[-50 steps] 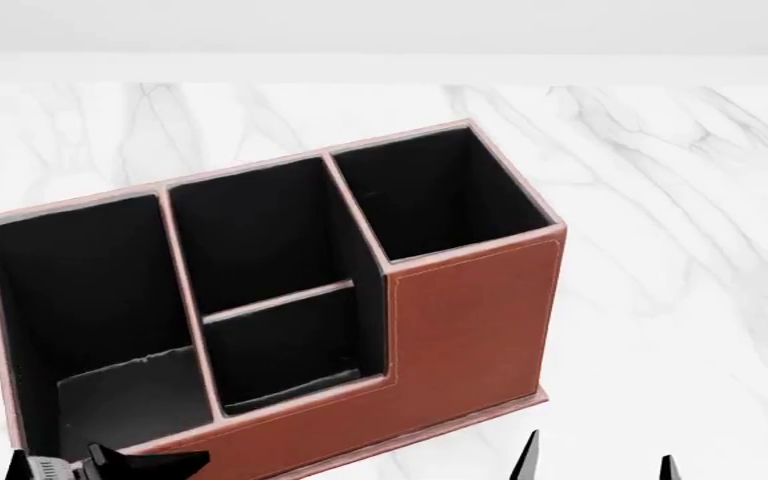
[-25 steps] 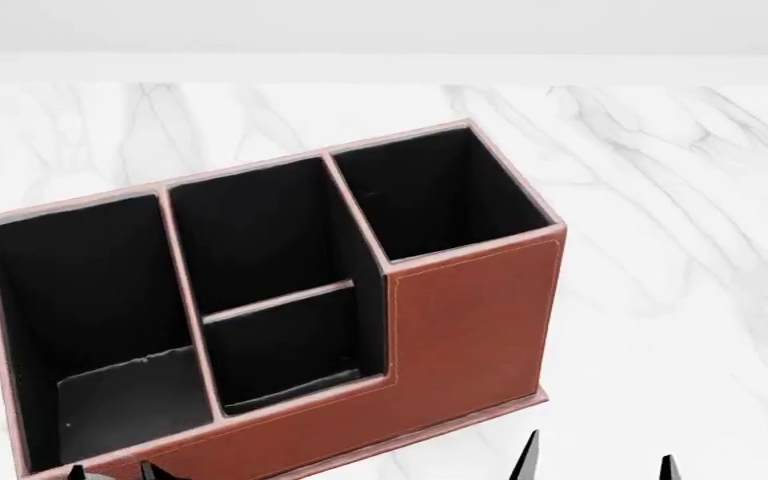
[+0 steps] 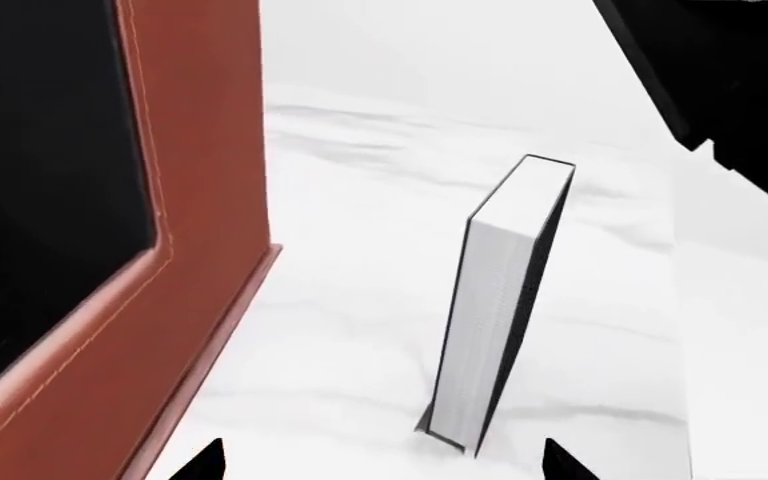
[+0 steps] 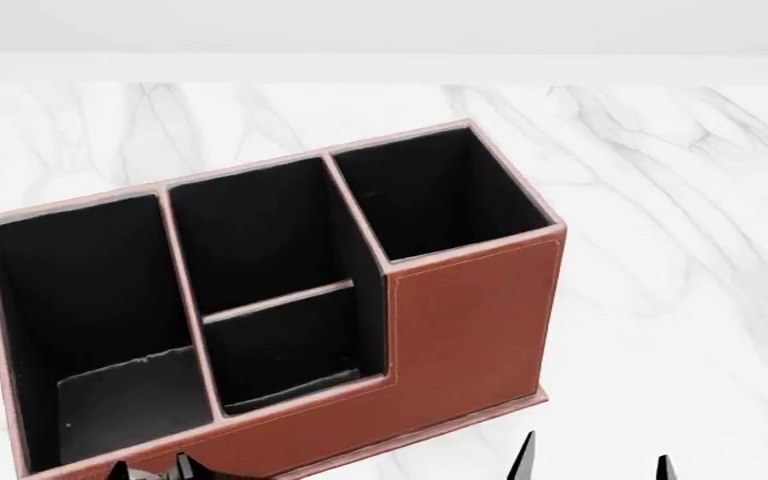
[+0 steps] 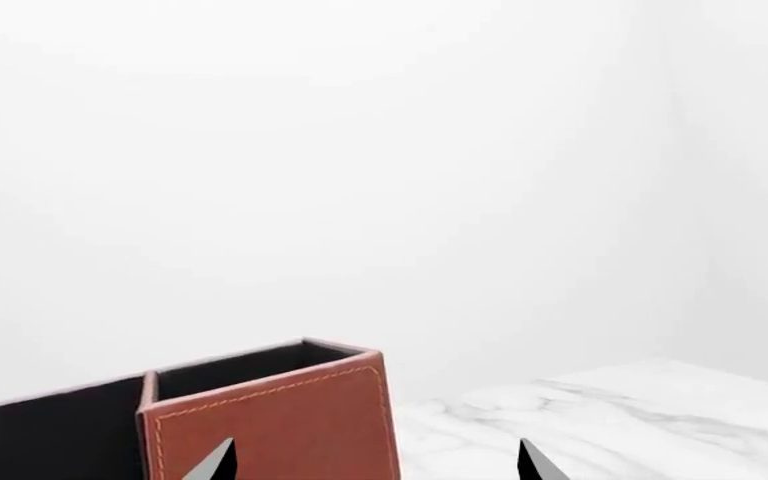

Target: Pick up the book and place it in the back compartment of the caddy.

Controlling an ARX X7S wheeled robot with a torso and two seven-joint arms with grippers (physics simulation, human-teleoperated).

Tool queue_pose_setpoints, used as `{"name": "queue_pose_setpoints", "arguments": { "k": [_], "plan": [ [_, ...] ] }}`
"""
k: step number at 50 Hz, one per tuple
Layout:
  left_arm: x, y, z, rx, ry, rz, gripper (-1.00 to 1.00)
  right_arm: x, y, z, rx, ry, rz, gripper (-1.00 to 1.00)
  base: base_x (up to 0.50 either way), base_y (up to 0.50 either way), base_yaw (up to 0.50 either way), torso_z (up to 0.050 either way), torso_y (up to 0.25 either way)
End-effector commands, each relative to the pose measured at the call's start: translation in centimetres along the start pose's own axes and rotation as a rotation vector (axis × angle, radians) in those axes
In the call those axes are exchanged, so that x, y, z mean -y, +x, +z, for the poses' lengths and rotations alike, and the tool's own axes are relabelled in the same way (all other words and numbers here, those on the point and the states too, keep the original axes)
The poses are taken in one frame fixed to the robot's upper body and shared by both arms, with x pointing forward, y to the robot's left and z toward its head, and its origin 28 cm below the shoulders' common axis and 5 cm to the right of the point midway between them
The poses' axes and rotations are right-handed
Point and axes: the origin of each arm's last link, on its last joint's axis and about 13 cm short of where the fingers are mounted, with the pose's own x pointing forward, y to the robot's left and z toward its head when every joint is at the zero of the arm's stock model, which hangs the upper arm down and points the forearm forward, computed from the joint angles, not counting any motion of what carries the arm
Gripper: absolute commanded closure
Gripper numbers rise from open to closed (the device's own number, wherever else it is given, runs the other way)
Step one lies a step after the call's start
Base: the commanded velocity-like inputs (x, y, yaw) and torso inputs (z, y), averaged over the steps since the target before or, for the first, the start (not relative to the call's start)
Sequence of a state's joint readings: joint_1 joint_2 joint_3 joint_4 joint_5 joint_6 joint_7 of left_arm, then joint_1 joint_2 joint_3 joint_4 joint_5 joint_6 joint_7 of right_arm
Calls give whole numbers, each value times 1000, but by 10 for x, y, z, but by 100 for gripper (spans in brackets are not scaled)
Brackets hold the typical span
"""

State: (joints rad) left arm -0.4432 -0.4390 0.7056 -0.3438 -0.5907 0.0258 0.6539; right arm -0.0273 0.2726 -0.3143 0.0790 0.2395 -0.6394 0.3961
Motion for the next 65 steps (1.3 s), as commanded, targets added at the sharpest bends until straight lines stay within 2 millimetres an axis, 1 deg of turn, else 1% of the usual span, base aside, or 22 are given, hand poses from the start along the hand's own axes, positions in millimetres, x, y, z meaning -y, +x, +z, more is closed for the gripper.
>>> {"name": "queue_pose_setpoints", "arguments": {
  "k": [1,11,18,30,41,65],
  "plan": [
    [0,11,3,-9,23,-11,-100,0,0,0,0,0,2,-100,0,0,0,0,0],
    [-3,18,5,13,31,-16,-100,-1,1,-2,-5,-4,7,-100,0,0,0,0,0],
    [1,24,12,19,48,-36,-100,-2,1,-3,-8,-6,9,-100,0,0,0,0,0],
    [5,29,14,12,58,-56,-100,-2,1,-3,-8,-6,9,-100,0,0,0,0,0],
    [3,37,16,-2,64,-71,-100,-2,0,-4,-8,-6,12,-100,0,0,0,0,0],
    [-2,57,10,-27,34,-103,-100,-2,0,-3,-7,-5,16,-100,0,0,0,0,0]
  ]
}}
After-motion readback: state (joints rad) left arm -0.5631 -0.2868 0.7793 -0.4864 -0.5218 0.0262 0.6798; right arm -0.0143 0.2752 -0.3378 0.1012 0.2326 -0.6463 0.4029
